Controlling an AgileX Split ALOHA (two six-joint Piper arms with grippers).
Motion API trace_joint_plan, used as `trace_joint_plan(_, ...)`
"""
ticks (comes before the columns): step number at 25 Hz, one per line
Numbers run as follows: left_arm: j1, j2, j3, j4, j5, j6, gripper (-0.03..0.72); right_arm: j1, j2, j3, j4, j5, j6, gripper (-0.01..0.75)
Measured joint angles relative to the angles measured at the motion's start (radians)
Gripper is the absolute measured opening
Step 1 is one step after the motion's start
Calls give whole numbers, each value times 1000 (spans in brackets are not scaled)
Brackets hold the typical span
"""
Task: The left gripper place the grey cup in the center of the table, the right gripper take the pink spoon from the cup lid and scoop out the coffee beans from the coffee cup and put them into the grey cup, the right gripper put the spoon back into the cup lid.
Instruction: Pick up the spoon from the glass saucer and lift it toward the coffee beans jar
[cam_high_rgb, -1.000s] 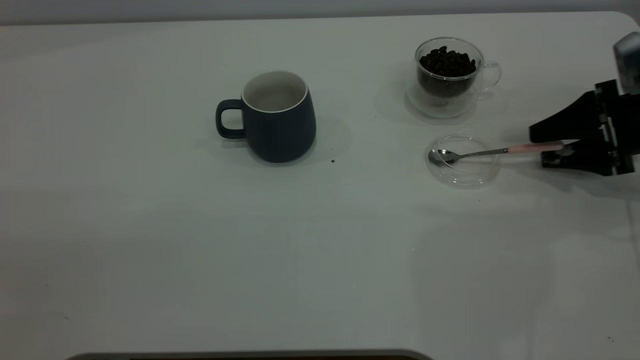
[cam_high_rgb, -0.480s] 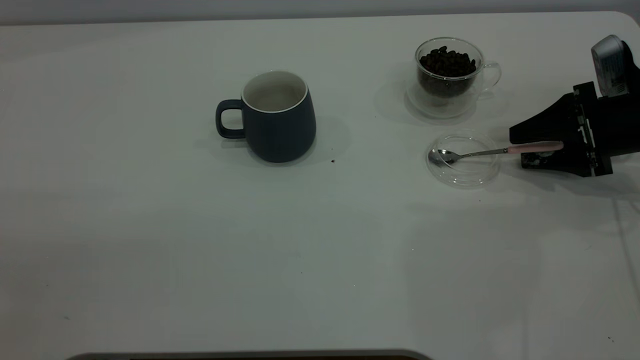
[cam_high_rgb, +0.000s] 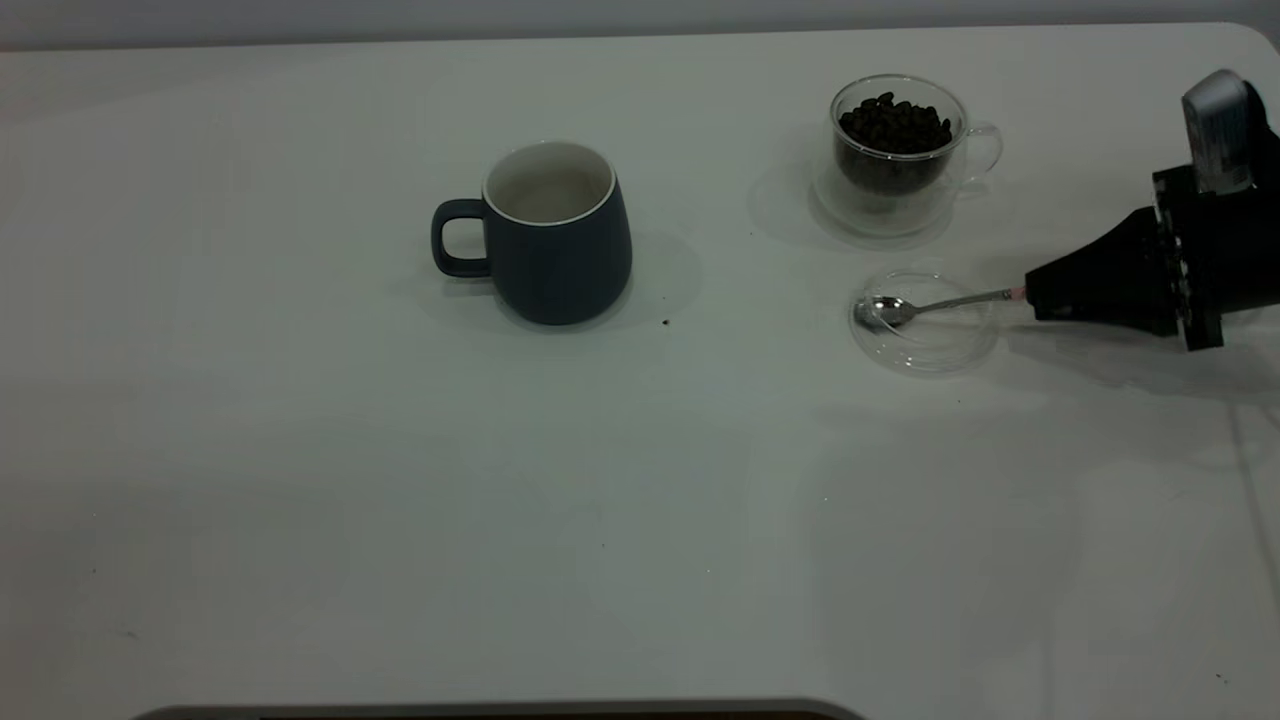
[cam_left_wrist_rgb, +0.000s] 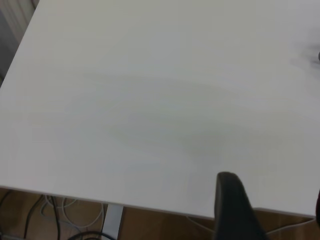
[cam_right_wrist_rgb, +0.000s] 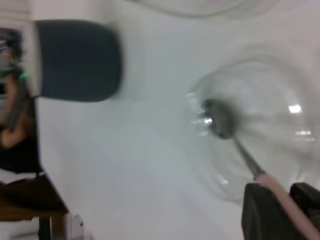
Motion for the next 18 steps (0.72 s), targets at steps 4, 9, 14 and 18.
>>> trace_joint_plan(4, 0, 0, 0, 0, 0, 0, 452, 0, -5, 0, -13, 2, -4, 95)
trace_joint_plan(9, 0, 0, 0, 0, 0, 0, 452, -2, -64, 0, -84, -21, -4, 95)
trace_joint_plan(14, 0, 0, 0, 0, 0, 0, 452, -4, -143, 0, -152, -28, -5, 95)
trace_joint_plan(18, 0, 0, 0, 0, 0, 0, 452, -4, -239, 1, -219, -27, 19, 95)
